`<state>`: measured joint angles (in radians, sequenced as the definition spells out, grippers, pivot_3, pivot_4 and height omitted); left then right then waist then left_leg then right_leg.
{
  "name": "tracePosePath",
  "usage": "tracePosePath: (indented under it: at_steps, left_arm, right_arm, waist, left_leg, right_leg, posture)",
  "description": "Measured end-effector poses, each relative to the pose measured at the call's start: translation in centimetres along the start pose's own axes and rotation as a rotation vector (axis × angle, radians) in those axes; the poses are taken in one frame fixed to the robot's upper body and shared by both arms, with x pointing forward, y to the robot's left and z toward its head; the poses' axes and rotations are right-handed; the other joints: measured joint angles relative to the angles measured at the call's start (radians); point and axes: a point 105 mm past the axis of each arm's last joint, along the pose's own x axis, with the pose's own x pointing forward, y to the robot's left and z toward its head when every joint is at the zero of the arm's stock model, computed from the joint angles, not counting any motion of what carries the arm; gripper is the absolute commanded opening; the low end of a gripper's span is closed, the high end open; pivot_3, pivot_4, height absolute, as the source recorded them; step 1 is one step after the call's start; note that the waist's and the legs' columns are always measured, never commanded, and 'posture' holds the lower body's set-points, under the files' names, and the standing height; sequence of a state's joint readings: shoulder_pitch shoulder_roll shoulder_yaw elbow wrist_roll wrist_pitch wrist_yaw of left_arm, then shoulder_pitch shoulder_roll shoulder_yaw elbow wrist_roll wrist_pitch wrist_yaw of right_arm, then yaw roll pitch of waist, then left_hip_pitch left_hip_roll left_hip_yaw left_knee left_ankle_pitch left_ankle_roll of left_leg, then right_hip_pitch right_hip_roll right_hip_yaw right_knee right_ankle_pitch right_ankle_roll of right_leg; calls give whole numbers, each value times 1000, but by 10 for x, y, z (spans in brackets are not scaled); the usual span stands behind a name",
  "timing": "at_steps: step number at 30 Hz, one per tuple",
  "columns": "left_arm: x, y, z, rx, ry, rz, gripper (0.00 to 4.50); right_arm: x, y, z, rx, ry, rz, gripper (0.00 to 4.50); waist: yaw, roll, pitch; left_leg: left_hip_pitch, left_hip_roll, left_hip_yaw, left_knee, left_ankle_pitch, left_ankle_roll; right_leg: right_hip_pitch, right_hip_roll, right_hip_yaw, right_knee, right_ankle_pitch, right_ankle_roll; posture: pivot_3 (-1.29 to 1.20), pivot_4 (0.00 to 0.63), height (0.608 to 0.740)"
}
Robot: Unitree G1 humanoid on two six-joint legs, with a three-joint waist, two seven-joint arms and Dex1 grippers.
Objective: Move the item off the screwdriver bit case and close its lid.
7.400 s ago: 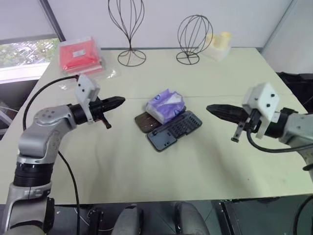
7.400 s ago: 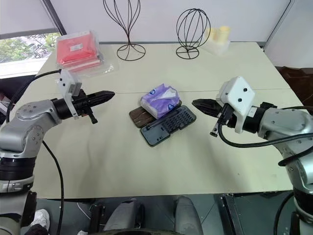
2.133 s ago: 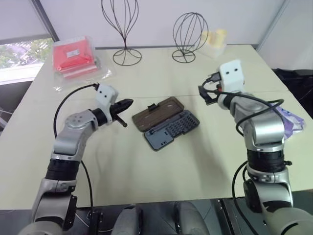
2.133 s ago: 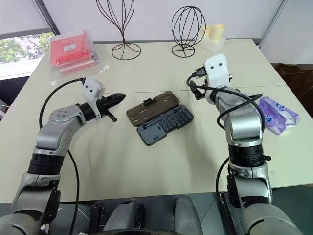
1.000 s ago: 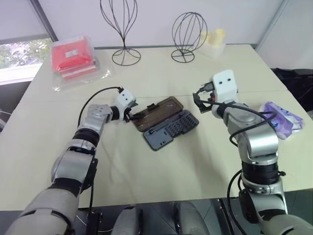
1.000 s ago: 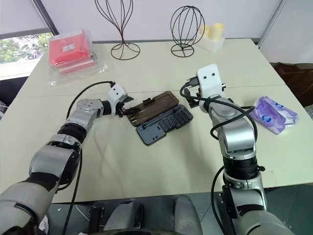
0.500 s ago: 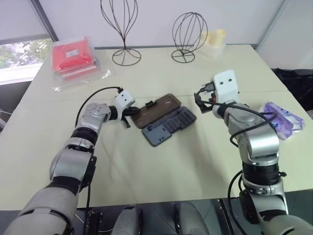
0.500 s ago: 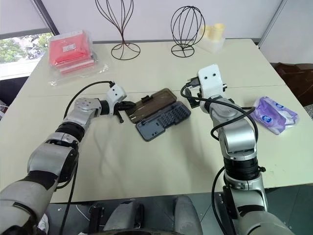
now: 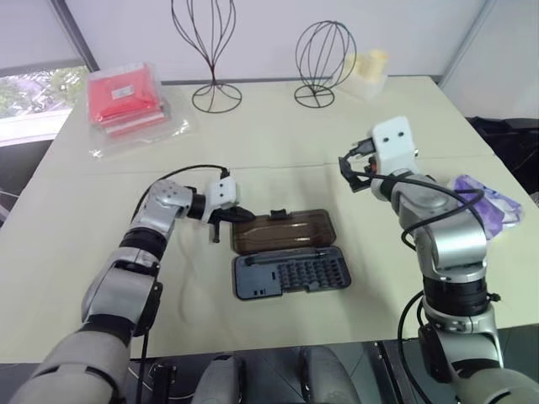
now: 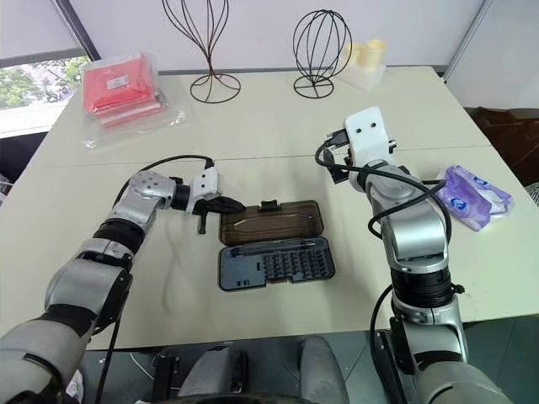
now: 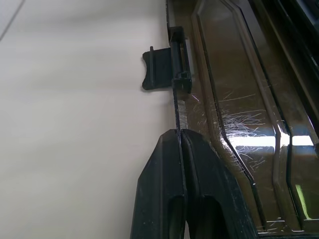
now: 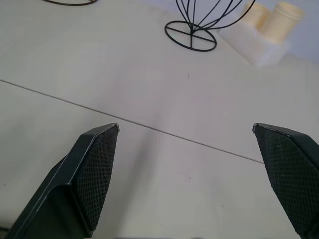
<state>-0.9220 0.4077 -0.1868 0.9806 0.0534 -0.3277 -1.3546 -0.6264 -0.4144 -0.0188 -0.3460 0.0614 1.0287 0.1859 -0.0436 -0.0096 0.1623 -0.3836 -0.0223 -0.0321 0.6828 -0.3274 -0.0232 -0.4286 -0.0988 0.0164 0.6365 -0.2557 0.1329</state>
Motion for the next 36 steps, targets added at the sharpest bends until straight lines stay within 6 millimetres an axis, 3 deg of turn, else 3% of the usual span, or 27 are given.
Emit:
tracePosePath:
  at_steps: [29,32,36]
  left_arm:
    - [-8,-22,-5,-12,-16,53,32]
    - [-7,-23,-6,-26,-13,49,845]
    - [-7,-20,-5,-44,-19,73,2838]
  right_arm:
    - [2,3,-4,-5,19,24,4500]
    - [3,3,-4,-5,19,26,4500]
    - [3,4,-4,-6,19,29,4500]
  waist:
    - [0,0,0]
    - [0,0,0]
    - [-1,0,0]
  left_leg:
    - [1,0,0,0,0,0]
    - [1,0,0,0,0,0]
    - [1,0,0,0,0,0]
  right_leg:
    - [0,0,0,1,0,0]
    - [0,0,0,1,0,0]
    - [0,0,0,2,0,0]
  posture:
    - [0,150,740]
    - [0,150,740]
    - [0,150,740]
